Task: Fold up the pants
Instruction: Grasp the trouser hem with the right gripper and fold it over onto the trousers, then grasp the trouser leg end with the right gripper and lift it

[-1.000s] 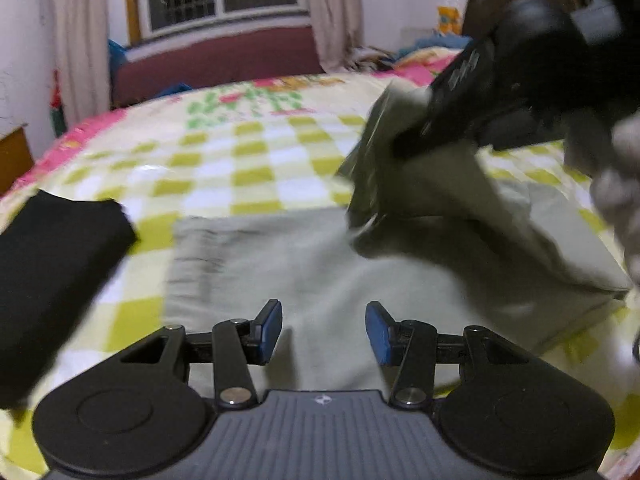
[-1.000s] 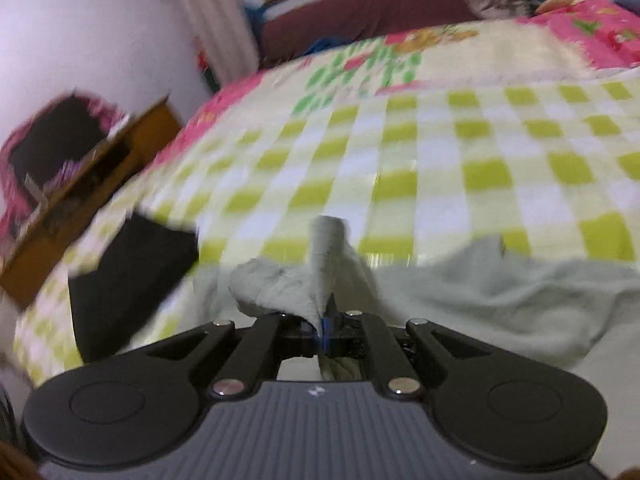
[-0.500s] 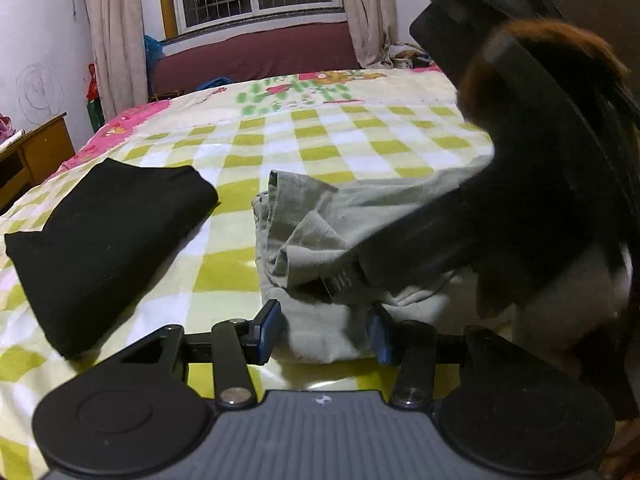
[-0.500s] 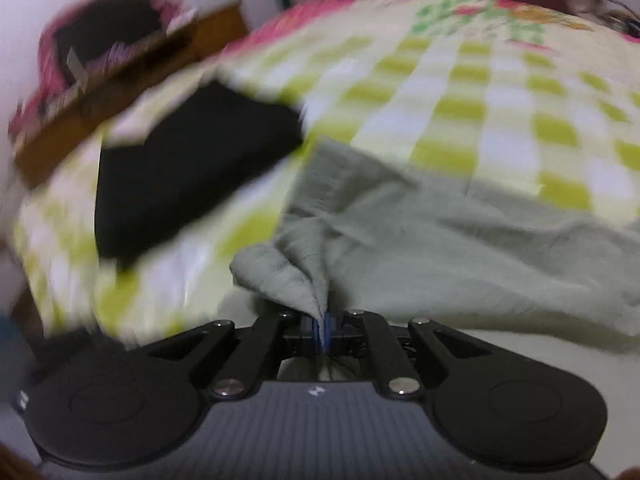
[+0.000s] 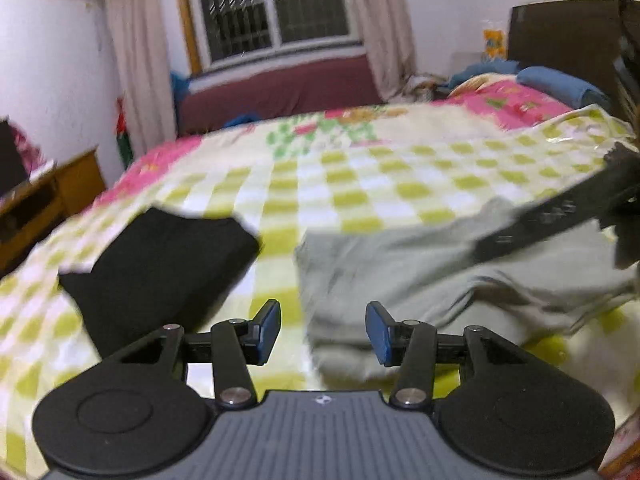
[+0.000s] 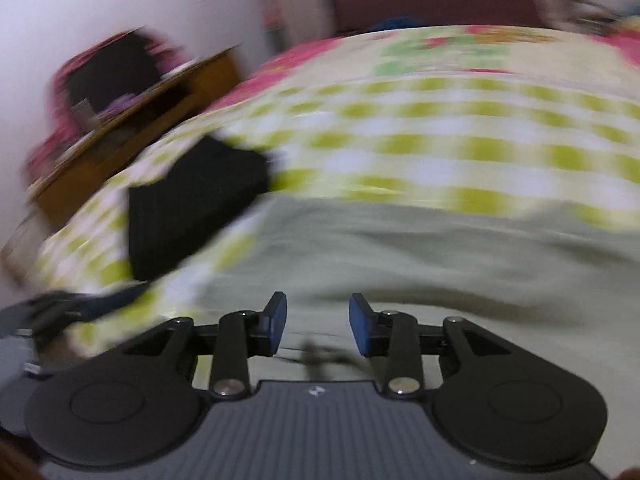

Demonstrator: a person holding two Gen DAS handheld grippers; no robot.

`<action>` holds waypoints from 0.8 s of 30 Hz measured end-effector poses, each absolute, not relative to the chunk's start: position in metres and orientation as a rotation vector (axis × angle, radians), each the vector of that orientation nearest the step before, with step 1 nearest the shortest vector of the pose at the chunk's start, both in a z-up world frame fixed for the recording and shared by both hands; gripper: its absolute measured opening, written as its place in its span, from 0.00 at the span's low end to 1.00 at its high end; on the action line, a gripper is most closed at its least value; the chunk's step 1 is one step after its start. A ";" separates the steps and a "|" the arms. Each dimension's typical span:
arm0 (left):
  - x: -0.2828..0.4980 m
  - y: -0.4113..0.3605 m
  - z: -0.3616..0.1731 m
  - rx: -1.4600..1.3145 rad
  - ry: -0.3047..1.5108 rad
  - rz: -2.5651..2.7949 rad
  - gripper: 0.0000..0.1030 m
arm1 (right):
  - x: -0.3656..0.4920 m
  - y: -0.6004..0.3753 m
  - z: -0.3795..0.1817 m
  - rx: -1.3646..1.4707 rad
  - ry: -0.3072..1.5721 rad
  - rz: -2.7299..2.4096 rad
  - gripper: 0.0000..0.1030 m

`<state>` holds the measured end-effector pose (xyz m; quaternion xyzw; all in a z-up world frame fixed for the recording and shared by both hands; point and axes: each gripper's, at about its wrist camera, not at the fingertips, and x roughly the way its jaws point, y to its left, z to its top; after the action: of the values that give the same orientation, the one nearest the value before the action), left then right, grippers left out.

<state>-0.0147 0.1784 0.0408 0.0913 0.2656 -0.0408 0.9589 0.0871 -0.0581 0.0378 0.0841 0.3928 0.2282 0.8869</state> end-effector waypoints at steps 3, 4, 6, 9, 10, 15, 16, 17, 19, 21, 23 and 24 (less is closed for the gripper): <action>0.000 0.155 0.039 0.204 0.523 -0.151 0.63 | 0.097 -0.120 0.030 0.228 0.816 0.303 0.37; 0.009 0.146 0.035 0.211 0.533 -0.178 0.63 | 0.103 -0.135 0.026 0.259 0.826 0.289 0.37; 0.025 0.131 0.027 0.212 0.570 -0.225 0.63 | 0.124 -0.152 0.018 0.305 0.863 0.312 0.36; 0.050 0.116 0.006 0.259 0.691 -0.204 0.64 | 0.156 -0.168 -0.003 0.331 0.902 0.238 0.34; 0.055 0.116 -0.001 0.282 0.729 -0.177 0.64 | 0.167 -0.178 -0.013 0.338 0.929 0.172 0.24; 0.059 0.119 0.000 0.311 0.771 -0.156 0.65 | 0.167 -0.198 0.004 0.338 0.854 0.220 0.24; 0.059 0.115 0.003 0.330 0.750 -0.151 0.65 | 0.169 -0.199 0.012 0.325 0.822 0.261 0.28; 0.058 0.110 0.008 0.345 0.724 -0.159 0.65 | 0.174 -0.198 0.018 0.321 0.808 0.303 0.29; 0.061 0.100 0.016 0.353 0.684 -0.197 0.65 | 0.196 -0.193 0.023 0.302 0.810 0.380 0.30; 0.067 0.088 0.017 0.340 0.672 -0.233 0.65 | 0.218 -0.186 0.019 0.267 0.841 0.424 0.31; 0.073 0.077 0.012 0.330 0.677 -0.270 0.65 | 0.241 -0.179 0.008 0.229 0.896 0.491 0.33; 0.076 0.071 0.007 0.330 0.683 -0.283 0.65 | 0.249 -0.176 0.003 0.222 0.921 0.516 0.33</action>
<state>0.0763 0.0712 0.0071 0.1604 0.3324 -0.1378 0.9191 0.2487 -0.1756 0.0027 0.1055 0.4387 0.2455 0.8580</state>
